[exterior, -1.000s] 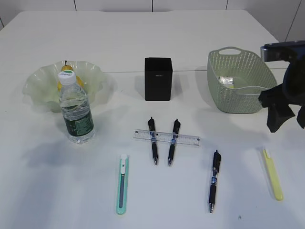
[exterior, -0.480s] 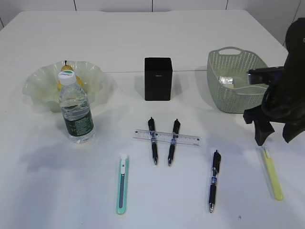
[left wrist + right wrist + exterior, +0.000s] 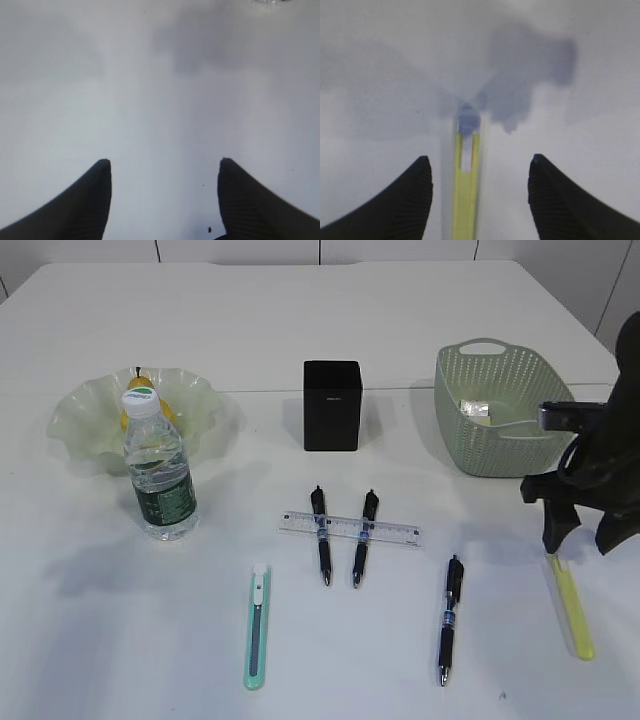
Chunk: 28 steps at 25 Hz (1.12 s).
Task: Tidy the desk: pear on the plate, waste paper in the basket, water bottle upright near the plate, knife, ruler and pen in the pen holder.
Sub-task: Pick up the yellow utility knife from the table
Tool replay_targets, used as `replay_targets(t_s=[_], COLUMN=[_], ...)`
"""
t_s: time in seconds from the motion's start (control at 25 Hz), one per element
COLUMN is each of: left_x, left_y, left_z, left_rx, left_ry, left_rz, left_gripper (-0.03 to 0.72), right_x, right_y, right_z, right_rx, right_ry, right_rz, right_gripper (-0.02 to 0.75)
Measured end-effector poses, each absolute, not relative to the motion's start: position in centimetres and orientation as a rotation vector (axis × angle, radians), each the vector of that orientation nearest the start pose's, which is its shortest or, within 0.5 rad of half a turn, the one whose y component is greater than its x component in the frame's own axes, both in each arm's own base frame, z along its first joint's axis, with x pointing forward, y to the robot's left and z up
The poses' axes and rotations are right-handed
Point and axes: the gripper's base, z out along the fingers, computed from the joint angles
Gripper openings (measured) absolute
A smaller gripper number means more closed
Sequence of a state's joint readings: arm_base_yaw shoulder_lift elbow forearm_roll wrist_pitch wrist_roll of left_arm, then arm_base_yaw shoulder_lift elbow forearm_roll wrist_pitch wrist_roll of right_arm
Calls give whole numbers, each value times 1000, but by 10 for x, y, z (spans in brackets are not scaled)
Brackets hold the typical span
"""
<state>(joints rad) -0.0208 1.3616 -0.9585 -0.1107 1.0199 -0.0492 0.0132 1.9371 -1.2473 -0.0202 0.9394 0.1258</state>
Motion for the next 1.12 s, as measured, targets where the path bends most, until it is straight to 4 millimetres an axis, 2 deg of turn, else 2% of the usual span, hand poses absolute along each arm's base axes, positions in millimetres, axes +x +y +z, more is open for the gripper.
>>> replay_targets(t_s=[0.48,1.12], left_x=[246,246], left_y=[-14,-13], left_z=[262,262], left_rx=[-110,-106], left_ry=[2898,2893], left_rz=[-159,-151], left_gripper=[467,467], right_x=[364,369], right_y=[6,6], right_z=[132,133], right_rx=[175,174], right_ry=[3140,3096], right_rz=[18,23], right_gripper=[449,448])
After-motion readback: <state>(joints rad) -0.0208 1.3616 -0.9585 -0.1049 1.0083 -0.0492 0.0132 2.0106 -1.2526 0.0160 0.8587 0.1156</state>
